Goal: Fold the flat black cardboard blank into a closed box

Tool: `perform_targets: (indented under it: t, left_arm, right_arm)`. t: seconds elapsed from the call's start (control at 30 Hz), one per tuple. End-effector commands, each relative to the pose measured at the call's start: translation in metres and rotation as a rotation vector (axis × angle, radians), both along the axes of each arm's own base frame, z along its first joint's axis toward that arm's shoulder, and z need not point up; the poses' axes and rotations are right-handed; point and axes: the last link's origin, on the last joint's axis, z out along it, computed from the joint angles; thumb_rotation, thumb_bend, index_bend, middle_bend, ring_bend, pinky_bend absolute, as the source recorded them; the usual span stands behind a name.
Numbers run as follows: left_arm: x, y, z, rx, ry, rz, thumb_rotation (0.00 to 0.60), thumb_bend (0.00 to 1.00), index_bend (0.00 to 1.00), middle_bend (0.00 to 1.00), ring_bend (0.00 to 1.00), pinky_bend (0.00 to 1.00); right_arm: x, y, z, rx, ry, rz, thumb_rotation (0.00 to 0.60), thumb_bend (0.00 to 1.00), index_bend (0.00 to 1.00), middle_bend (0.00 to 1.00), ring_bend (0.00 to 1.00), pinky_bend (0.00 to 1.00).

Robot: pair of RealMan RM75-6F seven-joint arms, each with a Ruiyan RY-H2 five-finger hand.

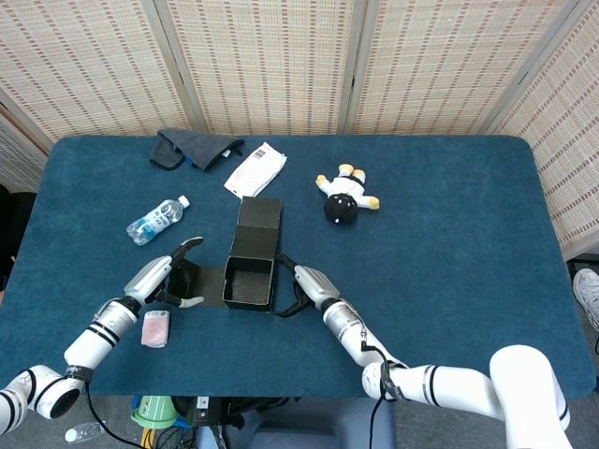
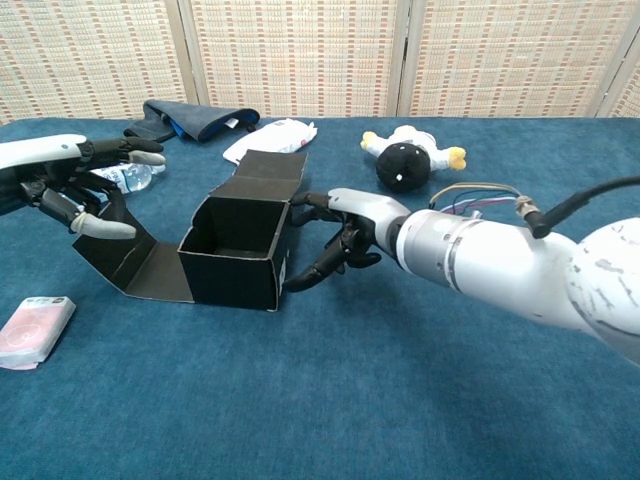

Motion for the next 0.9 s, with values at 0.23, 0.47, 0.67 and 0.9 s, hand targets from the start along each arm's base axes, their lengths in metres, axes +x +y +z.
perform_targets:
  t: [0.23, 0.47, 0.67, 0.9]
  left_arm:
    - [-0.005, -0.001, 0.001, -0.007, -0.005, 0.007, 0.600, 0.14, 0.00, 0.00, 0.48, 0.72]
    - [-0.008, -0.001, 0.002, -0.010, -0.013, 0.008, 0.600, 0.14, 0.00, 0.00, 0.48, 0.72]
    - [-0.010, 0.000, 0.002, -0.015, -0.011, 0.011, 0.600, 0.14, 0.00, 0.00, 0.48, 0.72]
    - [-0.010, 0.002, 0.005, -0.002, -0.017, 0.007, 0.600, 0.14, 0.00, 0.00, 0.48, 0.72]
  right_arm:
    - [0.007, -0.002, -0.016, -0.052, -0.008, 0.007, 0.600, 0.00, 0.00, 0.12, 0.76, 1.00]
    - [0.012, -0.005, -0.028, -0.090, -0.038, 0.004, 0.600, 0.00, 0.00, 0.16, 0.76, 1.00]
    - [0.010, -0.009, -0.036, -0.112, -0.029, 0.022, 0.600, 0.00, 0.01, 0.19, 0.76, 1.00]
    - [0.010, -0.012, -0.042, -0.139, -0.043, 0.034, 0.600, 0.00, 0.15, 0.29, 0.79, 1.00]
